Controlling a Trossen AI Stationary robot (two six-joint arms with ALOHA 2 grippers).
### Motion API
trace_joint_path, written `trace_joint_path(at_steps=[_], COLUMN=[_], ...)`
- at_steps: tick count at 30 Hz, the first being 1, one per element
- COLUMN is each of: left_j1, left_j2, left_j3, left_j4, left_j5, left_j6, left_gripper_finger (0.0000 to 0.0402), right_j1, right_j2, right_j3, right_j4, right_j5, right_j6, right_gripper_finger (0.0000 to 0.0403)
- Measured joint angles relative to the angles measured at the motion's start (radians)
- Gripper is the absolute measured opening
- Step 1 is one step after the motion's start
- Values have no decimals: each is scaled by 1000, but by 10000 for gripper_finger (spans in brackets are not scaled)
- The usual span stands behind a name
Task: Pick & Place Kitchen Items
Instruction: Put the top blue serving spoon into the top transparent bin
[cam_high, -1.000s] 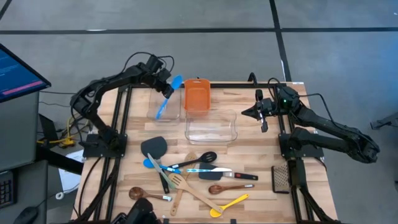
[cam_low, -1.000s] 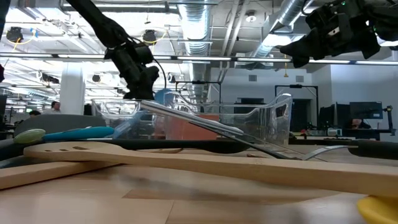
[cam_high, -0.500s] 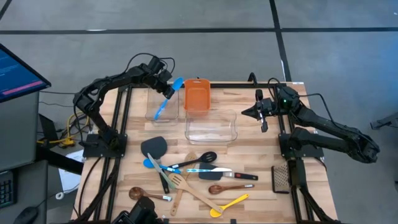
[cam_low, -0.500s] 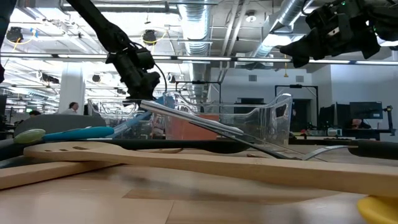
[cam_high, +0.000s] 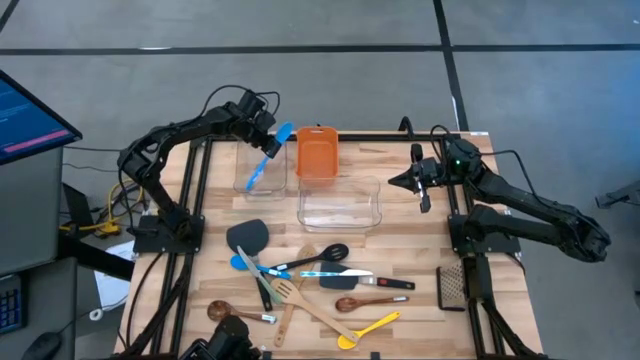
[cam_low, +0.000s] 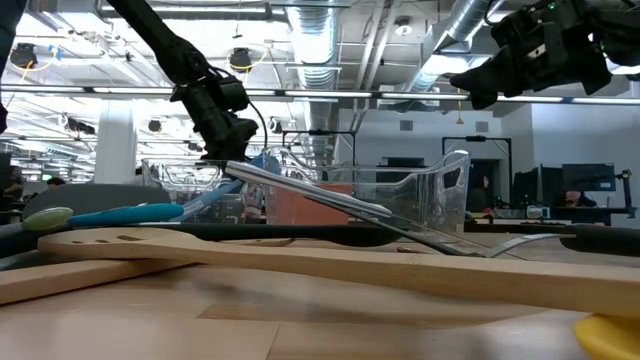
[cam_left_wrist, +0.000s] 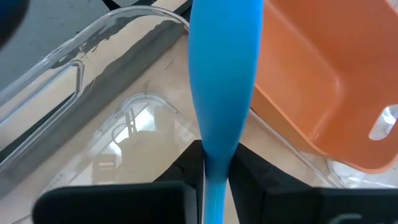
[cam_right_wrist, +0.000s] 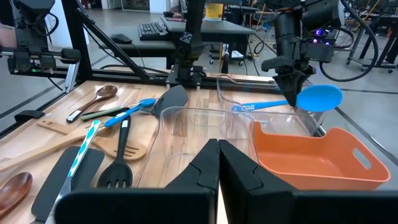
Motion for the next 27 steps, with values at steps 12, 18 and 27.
trace_joint_path(at_steps=[12,18,27], left_j1=[0,0,-3], left_j2=[0,-5,-10], left_j3=[0,0,0], left_j4=[9,13,9], left_j5=[-102,-145,-143], left_j6=[-2,-2,0], left_gripper_finger=[80,118,167], right_j1=[0,1,1], right_j2=[0,0,0], right_j3=[0,0,0], right_j4=[-9,-9,-10], right_j5=[0,0,0], right_j6=[1,1,2], right_gripper_finger=[0,0,0])
